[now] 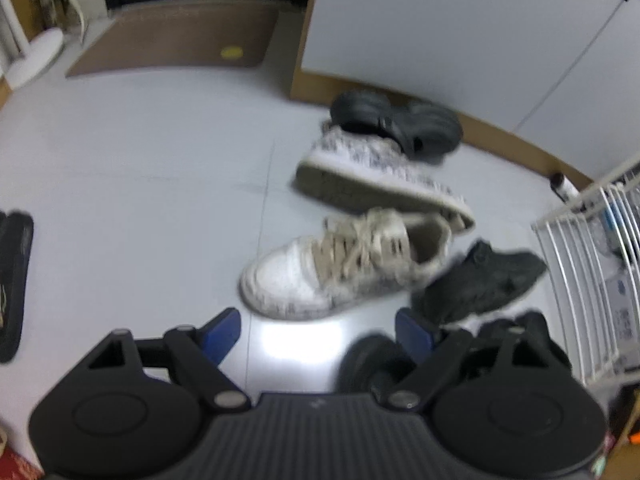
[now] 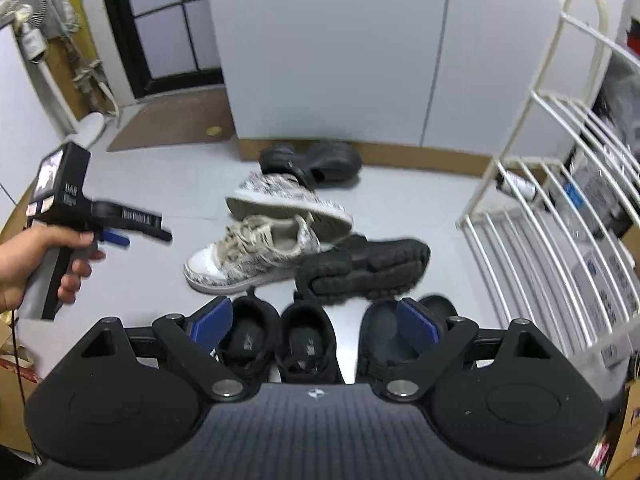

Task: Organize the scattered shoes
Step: 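Move the left gripper down to the laces of the white-beige sneaker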

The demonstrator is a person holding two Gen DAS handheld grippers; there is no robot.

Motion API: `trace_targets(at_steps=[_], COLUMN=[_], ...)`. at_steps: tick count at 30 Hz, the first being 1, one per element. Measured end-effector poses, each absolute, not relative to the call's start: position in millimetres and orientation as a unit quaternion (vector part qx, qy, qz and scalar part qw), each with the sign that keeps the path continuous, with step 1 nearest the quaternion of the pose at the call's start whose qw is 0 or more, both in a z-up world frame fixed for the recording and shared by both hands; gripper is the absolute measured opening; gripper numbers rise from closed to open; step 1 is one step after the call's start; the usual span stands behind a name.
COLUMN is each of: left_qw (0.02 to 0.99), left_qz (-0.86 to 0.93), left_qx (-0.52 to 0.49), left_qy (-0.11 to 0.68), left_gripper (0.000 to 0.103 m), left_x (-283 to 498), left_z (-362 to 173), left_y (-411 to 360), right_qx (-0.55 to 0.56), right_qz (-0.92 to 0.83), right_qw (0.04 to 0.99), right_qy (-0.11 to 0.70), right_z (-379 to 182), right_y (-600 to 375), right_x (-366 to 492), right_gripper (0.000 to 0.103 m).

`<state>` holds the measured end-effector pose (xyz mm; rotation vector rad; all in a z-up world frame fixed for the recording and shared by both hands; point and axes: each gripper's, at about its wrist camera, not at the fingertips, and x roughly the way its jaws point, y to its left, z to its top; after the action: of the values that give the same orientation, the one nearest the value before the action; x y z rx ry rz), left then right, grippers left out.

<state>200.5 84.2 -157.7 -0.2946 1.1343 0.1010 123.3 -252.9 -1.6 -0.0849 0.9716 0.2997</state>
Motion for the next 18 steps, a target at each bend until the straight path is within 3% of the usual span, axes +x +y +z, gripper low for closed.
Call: trace_targets(at_steps=[12, 18], left_qw=[0.827, 0.809], left_qz=[0.018, 0.01], left_qx=[-0.145, -0.187], left_qy=[0.542, 0.557], left_gripper=[0.086, 0.075], left_x=[263, 291], left_z=[-196, -229], left_y=[73, 77], right_qx=[-0.031, -0.066], right_qz=[0.128, 0.137], right_qw=[0.861, 0.855], right_qy=[0.491, 0.495], right_z=[-24, -31], right_y=[-243, -213], right_x=[134, 144], right_gripper=[0.092, 0.092])
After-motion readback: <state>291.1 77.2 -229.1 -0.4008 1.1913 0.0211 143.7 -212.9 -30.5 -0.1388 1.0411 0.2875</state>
